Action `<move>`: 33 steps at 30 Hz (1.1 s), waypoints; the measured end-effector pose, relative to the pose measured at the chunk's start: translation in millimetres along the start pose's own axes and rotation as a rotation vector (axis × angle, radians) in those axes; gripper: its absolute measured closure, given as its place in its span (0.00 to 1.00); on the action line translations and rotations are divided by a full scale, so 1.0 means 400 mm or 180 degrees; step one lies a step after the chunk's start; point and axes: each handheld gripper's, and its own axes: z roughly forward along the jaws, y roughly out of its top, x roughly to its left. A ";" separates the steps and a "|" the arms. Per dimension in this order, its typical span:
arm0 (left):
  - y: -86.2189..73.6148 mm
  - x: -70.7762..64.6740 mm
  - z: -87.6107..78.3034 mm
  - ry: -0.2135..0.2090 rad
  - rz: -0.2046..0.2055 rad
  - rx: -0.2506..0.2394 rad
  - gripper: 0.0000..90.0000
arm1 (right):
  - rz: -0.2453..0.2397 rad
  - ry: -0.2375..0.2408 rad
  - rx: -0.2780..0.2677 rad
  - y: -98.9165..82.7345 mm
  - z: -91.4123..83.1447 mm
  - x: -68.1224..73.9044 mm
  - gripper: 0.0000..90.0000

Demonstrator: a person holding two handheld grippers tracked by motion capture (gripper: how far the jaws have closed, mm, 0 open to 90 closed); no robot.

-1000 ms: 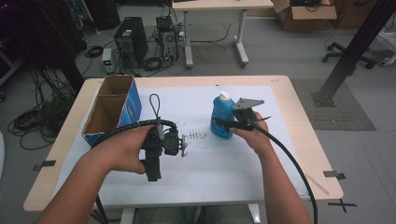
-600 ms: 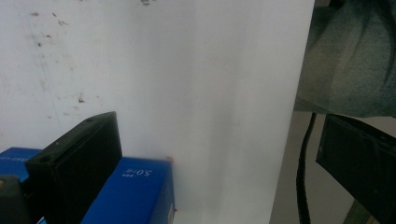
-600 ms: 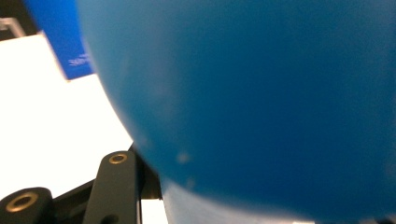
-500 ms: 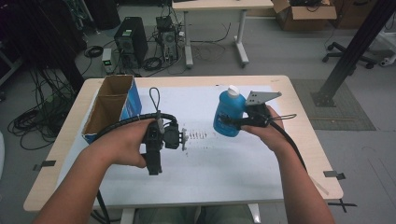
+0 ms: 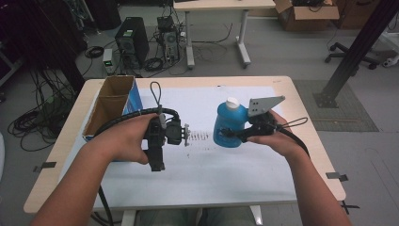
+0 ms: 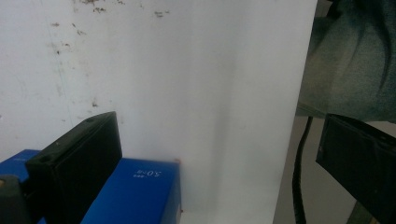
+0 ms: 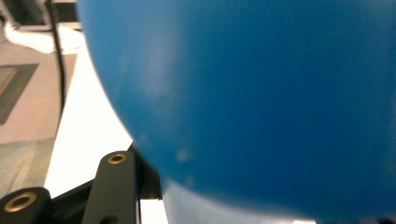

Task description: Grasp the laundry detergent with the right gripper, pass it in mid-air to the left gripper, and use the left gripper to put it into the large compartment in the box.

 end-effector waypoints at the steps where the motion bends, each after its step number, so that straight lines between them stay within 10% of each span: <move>1: 0.000 0.002 -0.001 -0.0012 0.0001 -0.0003 0.00 | -0.0028 0.0035 0.0010 -0.001 0.003 0.004 0.51; 17: 0.021 0.017 -0.016 -0.0054 0.0017 -0.0045 0.00 | -0.0293 0.0512 0.0189 -0.020 0.067 0.067 0.51; 33: 0.052 0.012 -0.039 -0.0037 0.0076 -0.0068 0.00 | -0.0374 0.0658 0.0133 -0.024 0.145 0.113 0.51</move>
